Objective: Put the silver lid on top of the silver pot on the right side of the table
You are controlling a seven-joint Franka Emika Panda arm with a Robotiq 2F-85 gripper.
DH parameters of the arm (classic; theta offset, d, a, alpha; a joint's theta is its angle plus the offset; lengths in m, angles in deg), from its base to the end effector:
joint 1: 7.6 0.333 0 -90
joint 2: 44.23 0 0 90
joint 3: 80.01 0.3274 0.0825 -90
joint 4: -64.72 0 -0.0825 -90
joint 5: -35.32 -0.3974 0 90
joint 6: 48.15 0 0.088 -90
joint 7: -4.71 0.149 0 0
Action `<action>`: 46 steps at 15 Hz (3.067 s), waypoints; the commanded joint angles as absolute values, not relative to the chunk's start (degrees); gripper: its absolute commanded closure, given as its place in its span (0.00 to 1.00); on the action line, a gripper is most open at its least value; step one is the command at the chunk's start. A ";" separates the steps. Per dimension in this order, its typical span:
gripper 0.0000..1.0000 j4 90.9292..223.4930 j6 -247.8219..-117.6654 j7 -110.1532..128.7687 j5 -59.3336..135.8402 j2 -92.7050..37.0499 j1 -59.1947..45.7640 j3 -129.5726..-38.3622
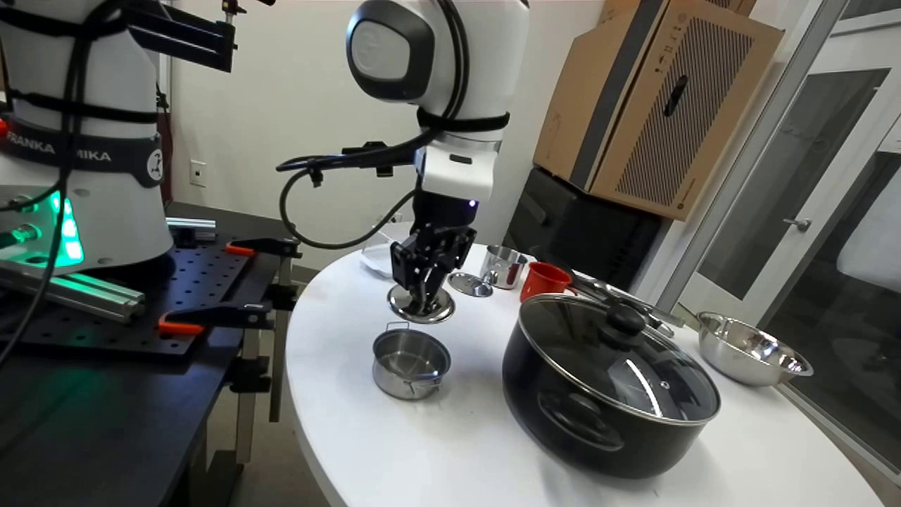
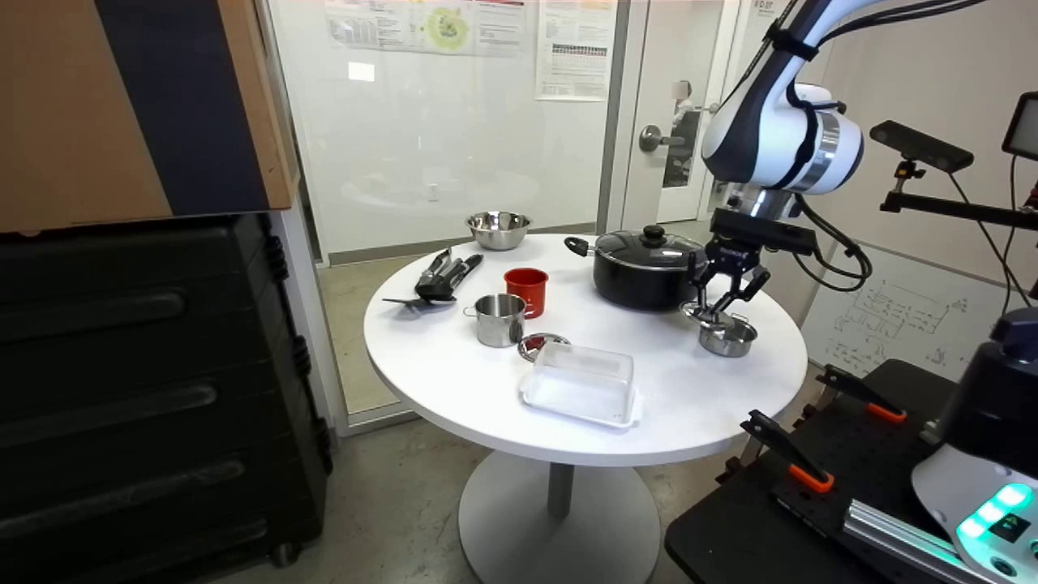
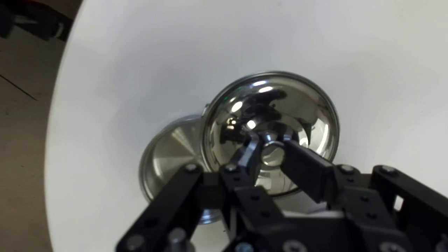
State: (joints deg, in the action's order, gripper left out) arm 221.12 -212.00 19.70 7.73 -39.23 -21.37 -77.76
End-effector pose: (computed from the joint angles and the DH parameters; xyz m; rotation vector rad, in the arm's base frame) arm 0.3933 -0.1000 0.1549 -2.6806 1.3338 -0.0546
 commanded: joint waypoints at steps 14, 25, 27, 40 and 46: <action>0.94 218.33 -211.22 22.94 8.99 -35.18 -25.40 -83.09; 0.94 214.47 -211.13 26.56 10.04 -29.94 -18.04 -87.27; 0.94 214.21 -211.13 27.15 10.27 -29.38 -17.37 -87.66; 0.52 214.34 -211.63 28.31 10.68 -29.02 -16.35 -89.38; 0.16 215.61 -210.68 26.63 10.44 -32.03 -16.28 -88.82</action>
State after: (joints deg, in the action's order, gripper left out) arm 214.61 -211.83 26.24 9.04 -29.46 -16.82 -88.53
